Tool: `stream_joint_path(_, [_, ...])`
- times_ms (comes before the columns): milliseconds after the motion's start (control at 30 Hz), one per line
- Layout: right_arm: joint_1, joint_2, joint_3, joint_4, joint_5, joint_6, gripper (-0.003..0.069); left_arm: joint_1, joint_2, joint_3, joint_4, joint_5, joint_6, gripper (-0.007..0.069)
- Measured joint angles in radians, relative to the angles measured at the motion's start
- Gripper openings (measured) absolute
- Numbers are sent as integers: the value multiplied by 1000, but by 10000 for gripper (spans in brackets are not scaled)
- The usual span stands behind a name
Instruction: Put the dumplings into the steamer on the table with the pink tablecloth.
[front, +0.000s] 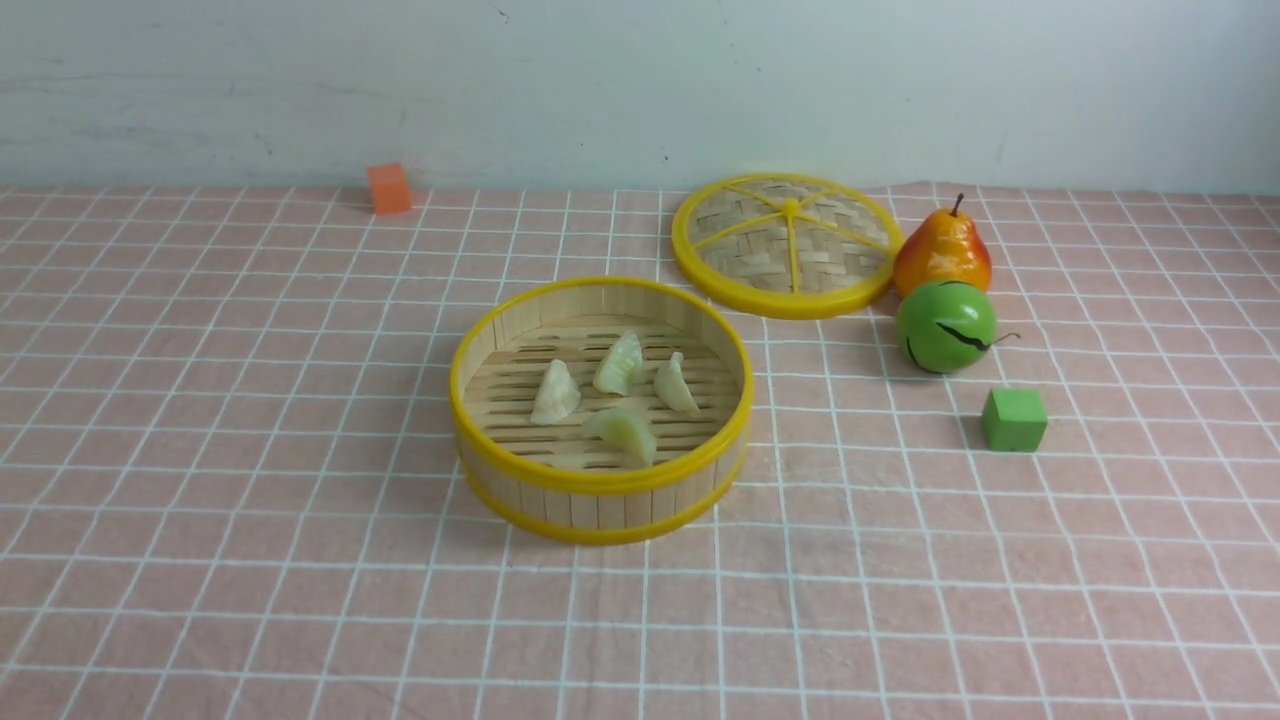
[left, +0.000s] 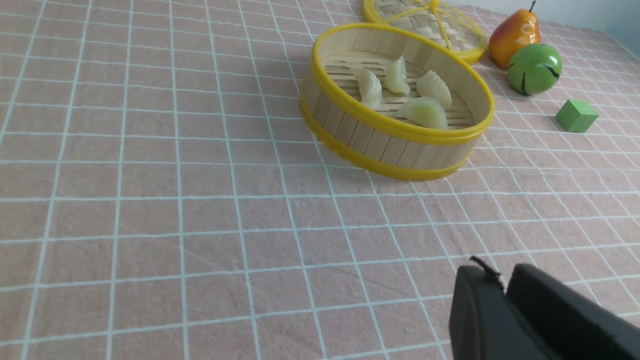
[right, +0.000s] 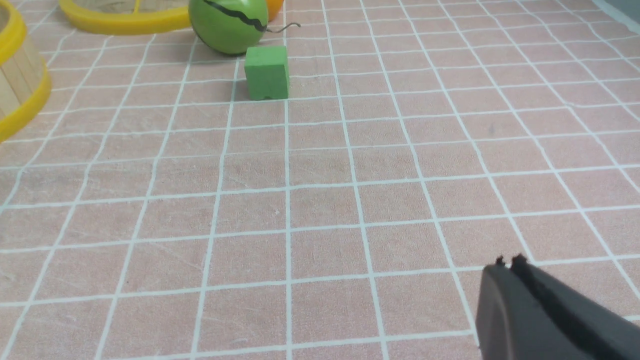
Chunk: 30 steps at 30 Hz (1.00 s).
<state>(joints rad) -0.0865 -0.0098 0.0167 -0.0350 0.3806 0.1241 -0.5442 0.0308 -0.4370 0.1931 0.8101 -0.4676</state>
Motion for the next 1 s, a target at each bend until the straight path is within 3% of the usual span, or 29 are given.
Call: stream_joint_path(1000, [0, 0, -1, 0, 3, 1, -4, 0, 0, 0, 0, 0, 0, 102])
